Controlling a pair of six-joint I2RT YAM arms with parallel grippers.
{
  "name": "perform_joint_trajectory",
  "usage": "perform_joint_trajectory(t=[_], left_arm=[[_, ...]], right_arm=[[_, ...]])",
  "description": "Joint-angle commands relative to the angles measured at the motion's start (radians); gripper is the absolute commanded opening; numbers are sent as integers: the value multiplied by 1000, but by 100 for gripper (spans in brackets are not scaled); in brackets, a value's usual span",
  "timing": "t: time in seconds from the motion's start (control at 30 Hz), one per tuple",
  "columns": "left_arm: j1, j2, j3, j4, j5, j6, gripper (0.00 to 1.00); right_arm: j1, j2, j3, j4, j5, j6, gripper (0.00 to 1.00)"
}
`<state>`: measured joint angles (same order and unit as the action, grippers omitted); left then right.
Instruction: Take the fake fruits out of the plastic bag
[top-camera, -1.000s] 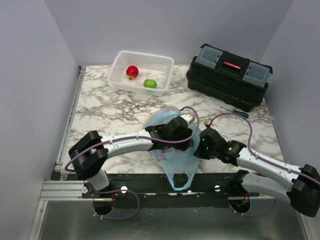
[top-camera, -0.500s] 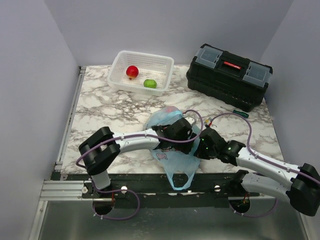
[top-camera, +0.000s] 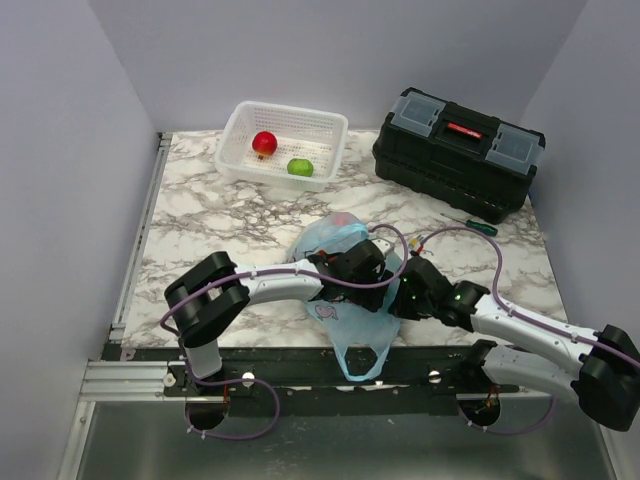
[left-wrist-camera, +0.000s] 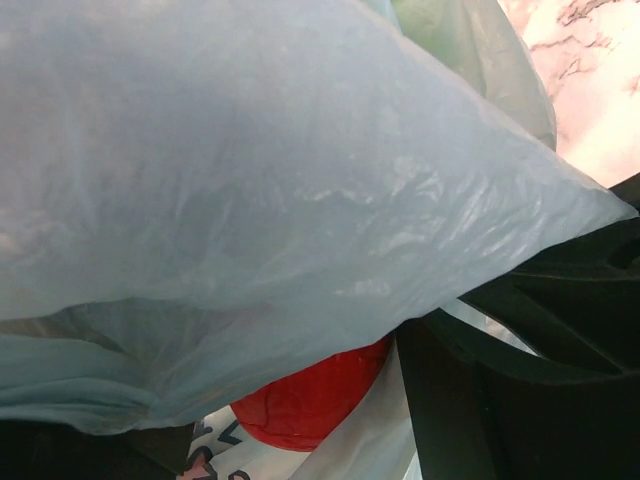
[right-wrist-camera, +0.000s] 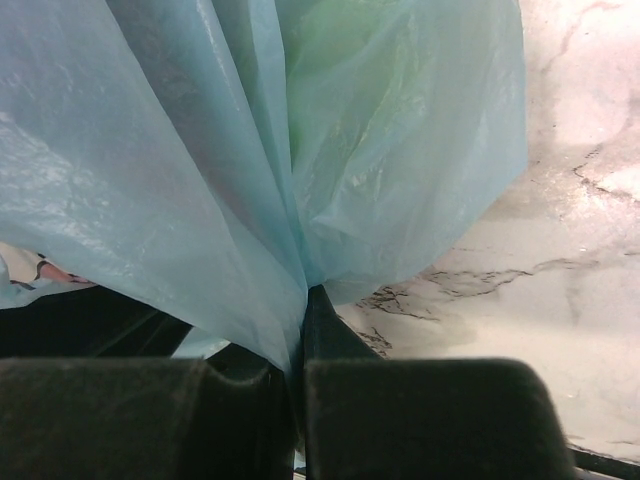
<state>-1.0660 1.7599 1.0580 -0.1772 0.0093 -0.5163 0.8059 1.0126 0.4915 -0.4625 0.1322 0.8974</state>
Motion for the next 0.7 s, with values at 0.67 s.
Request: perform_joint_trajectory(t=[0.67], left_arm=[[15,-391,-84,-7,-97,53,53]], right_arm=[[4,4,-39,34,-11,9,6]])
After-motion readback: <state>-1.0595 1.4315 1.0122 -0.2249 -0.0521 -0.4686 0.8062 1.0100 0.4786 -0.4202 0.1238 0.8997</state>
